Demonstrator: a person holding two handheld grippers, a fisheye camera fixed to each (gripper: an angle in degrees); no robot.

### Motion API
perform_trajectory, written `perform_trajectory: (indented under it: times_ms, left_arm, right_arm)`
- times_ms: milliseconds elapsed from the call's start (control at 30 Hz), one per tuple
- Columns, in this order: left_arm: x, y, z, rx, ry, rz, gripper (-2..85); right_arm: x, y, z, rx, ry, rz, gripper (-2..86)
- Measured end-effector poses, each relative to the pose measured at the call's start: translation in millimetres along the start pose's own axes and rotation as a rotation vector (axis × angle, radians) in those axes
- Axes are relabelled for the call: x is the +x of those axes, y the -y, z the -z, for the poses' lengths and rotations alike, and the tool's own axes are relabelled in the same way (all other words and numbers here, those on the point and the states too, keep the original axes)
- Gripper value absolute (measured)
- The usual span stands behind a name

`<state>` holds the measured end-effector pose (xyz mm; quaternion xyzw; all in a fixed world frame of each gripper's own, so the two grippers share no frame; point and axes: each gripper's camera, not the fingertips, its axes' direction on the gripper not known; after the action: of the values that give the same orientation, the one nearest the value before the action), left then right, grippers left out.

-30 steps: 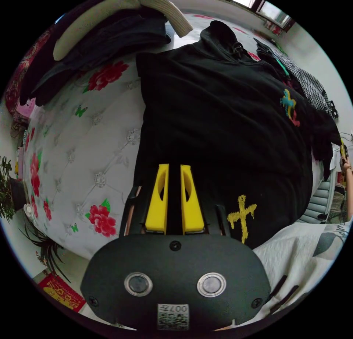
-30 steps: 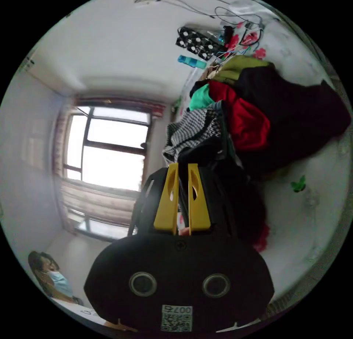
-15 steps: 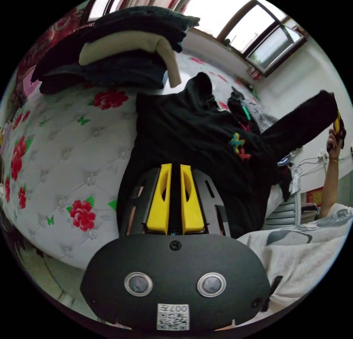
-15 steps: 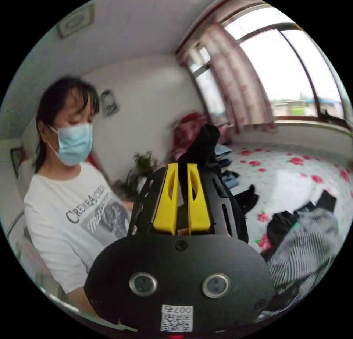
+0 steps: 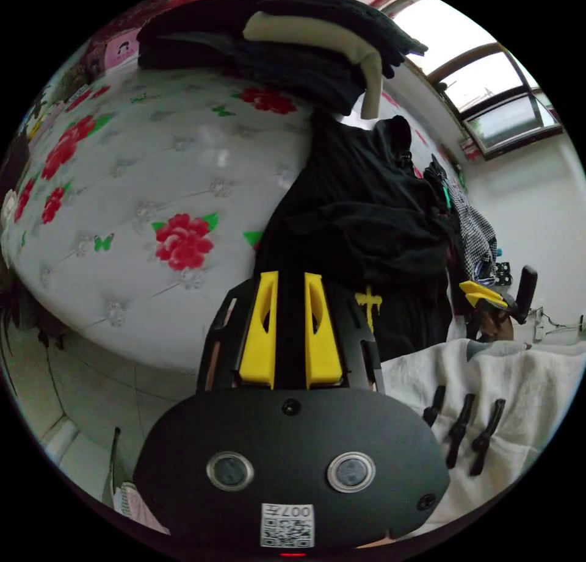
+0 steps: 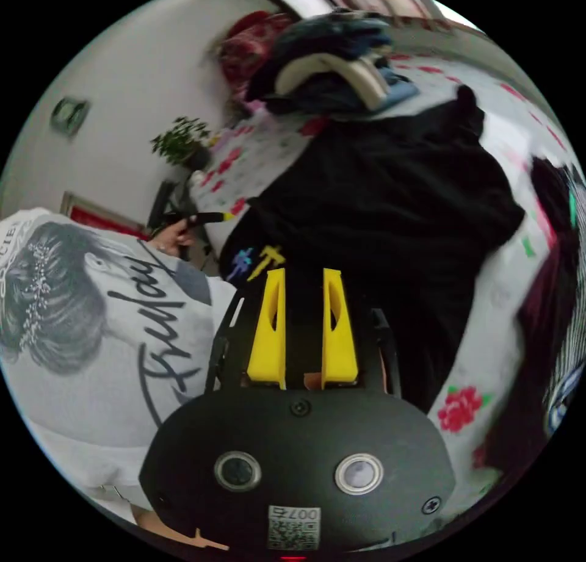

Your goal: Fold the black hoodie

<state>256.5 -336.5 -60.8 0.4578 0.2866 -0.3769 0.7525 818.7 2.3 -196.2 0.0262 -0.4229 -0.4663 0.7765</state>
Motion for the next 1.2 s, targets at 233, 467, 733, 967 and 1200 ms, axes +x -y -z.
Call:
perform_trajectory:
  times_ms: [233,467,733,967,1200]
  left_arm:
    - [33.9,72.2,-30.0,-0.071,0.015,-0.183,11.6]
    - [39.4,102.1,-64.6,-0.205,0.097,-0.202,1.5]
    - [28.5,104.5,-17.5,-0.053,0.004,-0.226,-0.5]
    - [4.6,104.9,-26.6,-0.069,0.005,-0.125,2.8]
    - [21.2,146.7,-61.9,-0.133,-0.072,-0.154,11.1]
  right_arm:
    - [82.9,35.3,3.6,0.17,-0.319,-0.201,8.9]
    - [162.2,133.3,-79.0,-0.148,-0.549,-0.051,5.1]
    - [185.8,228.3,-22.8,-0.226,-0.655,0.335,1.3]
    - [281.6,223.3,-22.6,0.022,-0.561,-0.11,2.1]
    - [321.6,134.5,-28.1,0.226,-0.225,-0.312,6.5]
